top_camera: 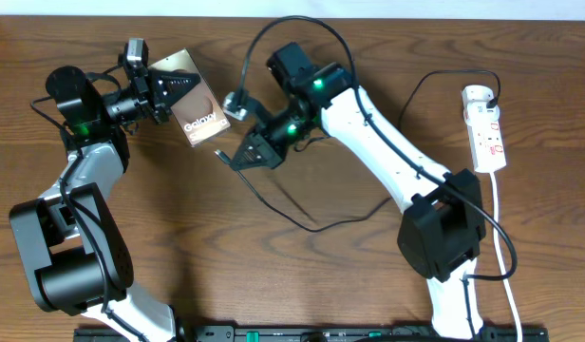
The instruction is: Plug charger to phone and switch on socket
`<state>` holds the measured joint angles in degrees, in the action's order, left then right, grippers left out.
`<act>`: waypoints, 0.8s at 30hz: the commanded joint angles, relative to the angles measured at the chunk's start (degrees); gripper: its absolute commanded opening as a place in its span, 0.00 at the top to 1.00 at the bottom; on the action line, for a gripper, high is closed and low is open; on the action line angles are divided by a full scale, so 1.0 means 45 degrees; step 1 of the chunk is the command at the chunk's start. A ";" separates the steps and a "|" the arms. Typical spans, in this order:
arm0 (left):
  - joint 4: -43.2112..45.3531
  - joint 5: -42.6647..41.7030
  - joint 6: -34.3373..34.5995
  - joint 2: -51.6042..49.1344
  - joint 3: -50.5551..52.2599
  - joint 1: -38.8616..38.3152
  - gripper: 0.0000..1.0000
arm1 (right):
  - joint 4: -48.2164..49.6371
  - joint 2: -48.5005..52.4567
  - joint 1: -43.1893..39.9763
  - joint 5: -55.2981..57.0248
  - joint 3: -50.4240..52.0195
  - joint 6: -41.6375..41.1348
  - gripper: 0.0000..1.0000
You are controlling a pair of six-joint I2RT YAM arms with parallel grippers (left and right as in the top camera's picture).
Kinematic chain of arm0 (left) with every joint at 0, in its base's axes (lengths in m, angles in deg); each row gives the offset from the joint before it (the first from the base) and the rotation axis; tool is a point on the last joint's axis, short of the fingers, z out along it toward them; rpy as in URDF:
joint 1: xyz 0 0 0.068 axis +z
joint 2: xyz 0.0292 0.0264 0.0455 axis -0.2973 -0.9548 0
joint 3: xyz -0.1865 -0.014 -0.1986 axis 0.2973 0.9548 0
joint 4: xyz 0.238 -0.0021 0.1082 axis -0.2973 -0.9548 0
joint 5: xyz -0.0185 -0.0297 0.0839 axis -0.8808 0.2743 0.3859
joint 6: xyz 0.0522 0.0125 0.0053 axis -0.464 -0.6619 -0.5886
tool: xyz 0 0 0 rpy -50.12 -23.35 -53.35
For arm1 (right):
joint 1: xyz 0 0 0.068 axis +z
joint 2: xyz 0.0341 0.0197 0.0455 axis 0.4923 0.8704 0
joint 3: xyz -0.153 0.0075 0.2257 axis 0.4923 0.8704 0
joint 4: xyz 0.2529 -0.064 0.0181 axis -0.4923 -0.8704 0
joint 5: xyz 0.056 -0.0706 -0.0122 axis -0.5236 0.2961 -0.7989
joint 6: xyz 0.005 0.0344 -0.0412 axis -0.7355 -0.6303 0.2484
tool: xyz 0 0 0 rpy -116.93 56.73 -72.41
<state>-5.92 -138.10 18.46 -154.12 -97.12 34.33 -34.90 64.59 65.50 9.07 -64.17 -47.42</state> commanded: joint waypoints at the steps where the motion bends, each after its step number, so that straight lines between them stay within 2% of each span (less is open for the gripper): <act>1: 0.0112 -0.0398 0.0058 0.0117 -0.0389 0.0005 0.93 | 0.0520 -0.0126 0.0180 0.0471 -0.0398 -0.1545 0.99; 5: 0.0117 -0.0355 -0.0049 0.0117 -0.0389 0.0005 0.93 | 0.1219 -0.0126 0.0180 0.0335 -0.0398 -0.3113 0.99; 9: 0.0117 -0.0335 -0.0189 0.0117 -0.0389 0.0005 0.93 | 0.1409 -0.0126 0.0180 0.0345 -0.0398 -0.3808 0.99; 24: 0.0112 0.0466 -0.0826 0.0117 -0.0389 0.0024 0.93 | 0.1452 -0.0287 0.0175 0.0554 -0.0398 -0.4566 0.99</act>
<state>-5.92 -136.48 16.30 -154.12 -97.12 34.33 -28.49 64.59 66.27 11.70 -64.83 -67.07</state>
